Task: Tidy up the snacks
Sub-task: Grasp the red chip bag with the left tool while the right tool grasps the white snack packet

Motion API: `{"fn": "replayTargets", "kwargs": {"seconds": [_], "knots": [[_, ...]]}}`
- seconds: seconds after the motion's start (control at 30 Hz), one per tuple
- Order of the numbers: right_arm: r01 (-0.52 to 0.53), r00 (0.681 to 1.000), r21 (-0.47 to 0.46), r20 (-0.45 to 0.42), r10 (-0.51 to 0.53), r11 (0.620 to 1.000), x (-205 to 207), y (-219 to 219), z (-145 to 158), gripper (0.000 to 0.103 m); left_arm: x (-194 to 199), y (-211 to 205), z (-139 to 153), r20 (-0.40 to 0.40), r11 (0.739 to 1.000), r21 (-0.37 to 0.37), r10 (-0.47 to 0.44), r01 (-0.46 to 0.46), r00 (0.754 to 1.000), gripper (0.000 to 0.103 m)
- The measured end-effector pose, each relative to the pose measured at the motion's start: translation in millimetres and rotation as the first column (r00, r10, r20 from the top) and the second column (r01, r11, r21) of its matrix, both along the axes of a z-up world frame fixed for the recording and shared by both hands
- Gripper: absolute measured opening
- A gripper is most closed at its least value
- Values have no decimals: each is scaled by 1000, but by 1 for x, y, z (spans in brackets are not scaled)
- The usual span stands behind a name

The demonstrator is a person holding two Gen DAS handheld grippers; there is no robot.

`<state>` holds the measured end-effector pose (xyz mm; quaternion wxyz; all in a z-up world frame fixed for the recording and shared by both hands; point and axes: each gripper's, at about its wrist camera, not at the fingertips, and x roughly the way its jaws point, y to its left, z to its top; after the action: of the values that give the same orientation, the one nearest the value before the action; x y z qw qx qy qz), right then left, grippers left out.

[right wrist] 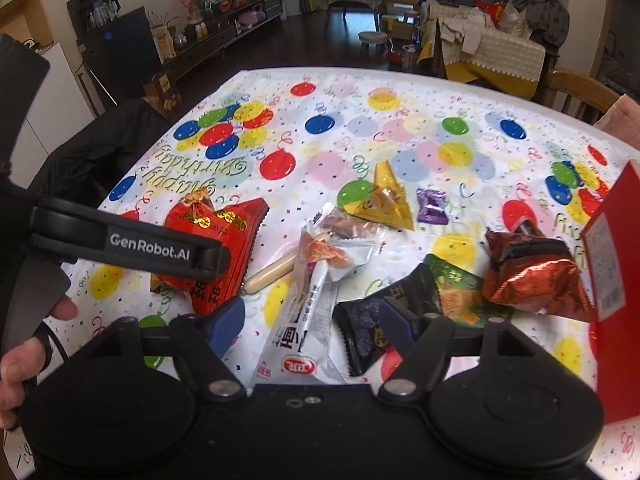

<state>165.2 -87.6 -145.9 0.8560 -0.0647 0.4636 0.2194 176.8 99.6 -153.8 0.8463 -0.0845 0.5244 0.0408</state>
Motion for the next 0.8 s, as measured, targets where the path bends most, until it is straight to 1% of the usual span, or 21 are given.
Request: {"fn": "replayTargets", "kwargs": {"seconds": [0.1, 0.13, 0.17, 0.2, 0.23, 0.3, 0.37, 0.4, 0.43, 0.53, 0.6, 0.8], "knots": [[-8, 1000, -2, -20, 8, 1000, 5, 5, -7, 62, 2, -2, -3, -10, 1000, 8, -8, 8, 1000, 102], [-11, 1000, -8, -25, 11, 1000, 7, 6, -10, 57, 3, -3, -4, -13, 1000, 12, -10, 10, 1000, 101], [-13, 999, -11, -30, 13, 1000, 8, 7, -12, 54, 4, -3, -5, -15, 1000, 16, -10, 10, 1000, 97], [-15, 999, -11, -36, 15, 1000, 9, 8, -14, 47, 4, -3, -6, -19, 1000, 14, -10, 10, 1000, 96], [-18, 999, -8, -41, 17, 1000, 9, 8, -16, 41, 5, -2, -6, -21, 1000, 4, -9, 10, 1000, 95], [-18, 999, -2, -47, 18, 1000, 9, 8, -18, 37, 4, -3, -6, -18, 1000, 0, -11, 11, 1000, 92], [-20, 999, 0, -49, 20, 1000, 10, 8, -18, 30, 2, -4, -4, -7, 1000, -2, -24, 24, 1000, 81], [-20, 999, 4, -50, 20, 1000, 10, 8, -18, 22, 2, -6, -2, -4, 1000, -3, -27, 27, 1000, 77], [-20, 998, 9, -55, 20, 1000, 10, 7, -18, 17, 2, -7, 0, -3, 1000, 1, -28, 28, 1000, 72], [-28, 999, 7, -47, 28, 1000, 8, 7, -16, 13, 1, -11, 1, -1, 999, 27, -33, 33, 999, 69], [-31, 999, 6, -39, 31, 1000, 5, 6, -14, 12, -1, -10, 2, 5, 999, 31, -29, 29, 1000, 65], [-11, 999, 30, -32, 12, 1000, -2, -1, -3, 10, -12, -9, 12, 26, 999, 24, -29, 28, 999, 64]]}}
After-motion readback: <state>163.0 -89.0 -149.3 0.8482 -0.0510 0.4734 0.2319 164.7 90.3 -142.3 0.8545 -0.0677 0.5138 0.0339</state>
